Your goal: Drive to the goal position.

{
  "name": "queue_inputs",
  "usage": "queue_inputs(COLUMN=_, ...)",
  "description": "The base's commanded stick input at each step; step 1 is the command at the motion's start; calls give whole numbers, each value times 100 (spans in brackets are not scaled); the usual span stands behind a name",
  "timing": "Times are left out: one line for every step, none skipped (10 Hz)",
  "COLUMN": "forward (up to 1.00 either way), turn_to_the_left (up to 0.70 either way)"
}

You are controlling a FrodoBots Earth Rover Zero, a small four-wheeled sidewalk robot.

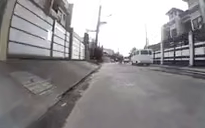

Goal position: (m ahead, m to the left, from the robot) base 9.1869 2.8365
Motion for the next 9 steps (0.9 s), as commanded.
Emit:
queue_inputs(forward=64, turn_to_the_left=-26)
queue_inputs(forward=64, turn_to_the_left=-5)
queue_inputs(forward=64, turn_to_the_left=0)
queue_inputs(forward=64, turn_to_the_left=0)
queue_inputs(forward=64, turn_to_the_left=0)
queue_inputs(forward=64, turn_to_the_left=0)
queue_inputs(forward=64, turn_to_the_left=0)
queue_inputs(forward=64, turn_to_the_left=0)
queue_inputs(forward=64, turn_to_the_left=0)
